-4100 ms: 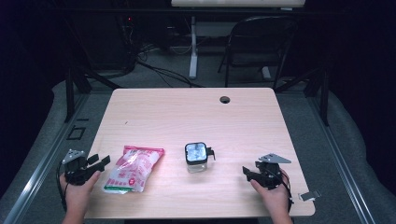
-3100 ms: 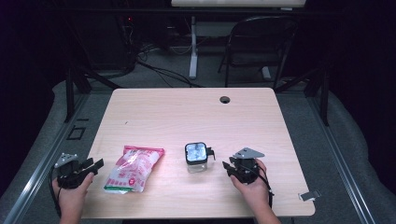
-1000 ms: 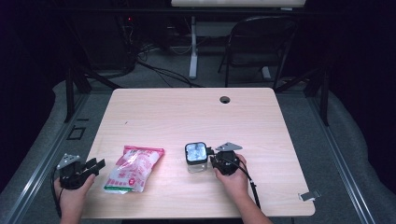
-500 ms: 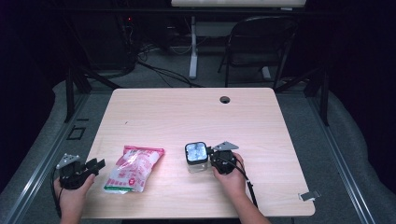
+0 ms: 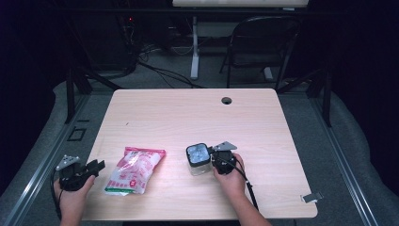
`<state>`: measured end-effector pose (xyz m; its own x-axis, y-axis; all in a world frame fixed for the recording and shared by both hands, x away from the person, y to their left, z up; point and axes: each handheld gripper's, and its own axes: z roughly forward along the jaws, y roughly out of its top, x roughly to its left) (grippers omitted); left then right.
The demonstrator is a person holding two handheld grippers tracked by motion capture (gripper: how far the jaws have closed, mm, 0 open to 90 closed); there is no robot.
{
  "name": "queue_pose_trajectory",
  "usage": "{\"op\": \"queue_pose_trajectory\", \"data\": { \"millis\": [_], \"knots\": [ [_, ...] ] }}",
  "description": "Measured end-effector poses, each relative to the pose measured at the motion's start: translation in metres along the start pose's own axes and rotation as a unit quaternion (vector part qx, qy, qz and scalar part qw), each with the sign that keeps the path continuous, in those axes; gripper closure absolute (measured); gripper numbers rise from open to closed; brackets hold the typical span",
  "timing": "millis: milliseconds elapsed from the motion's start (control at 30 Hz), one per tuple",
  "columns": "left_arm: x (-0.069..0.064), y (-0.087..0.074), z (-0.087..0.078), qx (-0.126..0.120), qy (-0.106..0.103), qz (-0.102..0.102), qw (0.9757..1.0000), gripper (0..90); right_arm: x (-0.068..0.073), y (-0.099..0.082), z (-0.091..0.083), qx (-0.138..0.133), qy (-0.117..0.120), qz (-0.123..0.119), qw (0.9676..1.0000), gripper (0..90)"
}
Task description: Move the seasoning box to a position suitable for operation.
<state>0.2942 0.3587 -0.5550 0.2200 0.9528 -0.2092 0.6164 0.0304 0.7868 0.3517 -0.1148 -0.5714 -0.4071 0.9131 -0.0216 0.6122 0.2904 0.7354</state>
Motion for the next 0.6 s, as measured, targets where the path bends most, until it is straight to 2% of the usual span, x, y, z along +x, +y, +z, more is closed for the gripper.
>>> {"op": "queue_pose_trajectory", "data": {
  "millis": [100, 200, 333, 600],
  "knots": [
    [0.000, 0.000, 0.000, 0.000, 0.002, -0.001, 1.0000, 63.1, 0.000, 0.001, -0.002, -0.002, 0.006, 0.003, 1.0000, 84.3],
    [0.000, 0.000, 0.000, 0.000, 0.003, -0.002, 1.0000, 63.1, 0.001, 0.000, -0.004, 0.002, 0.003, -0.007, 1.0000, 84.6],
    [-0.001, 0.000, 0.000, -0.003, 0.002, -0.001, 1.0000, 63.4, 0.002, -0.002, -0.007, -0.006, 0.006, -0.003, 1.0000, 84.3],
    [-0.002, 0.001, -0.001, -0.003, 0.002, 0.001, 1.0000, 63.4, 0.001, -0.011, -0.024, -0.014, 0.013, -0.007, 0.9998, 83.7]
  ]
}}
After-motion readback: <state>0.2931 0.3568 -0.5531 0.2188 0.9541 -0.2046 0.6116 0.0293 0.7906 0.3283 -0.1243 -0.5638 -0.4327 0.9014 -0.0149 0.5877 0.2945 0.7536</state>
